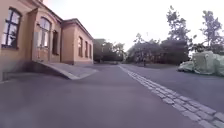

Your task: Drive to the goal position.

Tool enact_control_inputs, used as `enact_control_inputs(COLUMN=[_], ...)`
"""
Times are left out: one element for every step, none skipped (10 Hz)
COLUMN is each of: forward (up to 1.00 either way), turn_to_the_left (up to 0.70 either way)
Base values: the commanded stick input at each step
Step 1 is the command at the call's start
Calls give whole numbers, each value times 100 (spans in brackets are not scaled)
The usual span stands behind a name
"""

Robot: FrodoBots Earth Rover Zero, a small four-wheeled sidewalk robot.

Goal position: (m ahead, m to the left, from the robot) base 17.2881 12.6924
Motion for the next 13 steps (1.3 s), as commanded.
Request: enact_control_inputs(forward=[50, 50, 50, 50, 50, 50, 50, 50, 50, 50, 50, 50, 50], turn_to_the_left=[0, 0, 0, 0, 0, 0, 0, 0, 0, 0, 0, 0, 0])
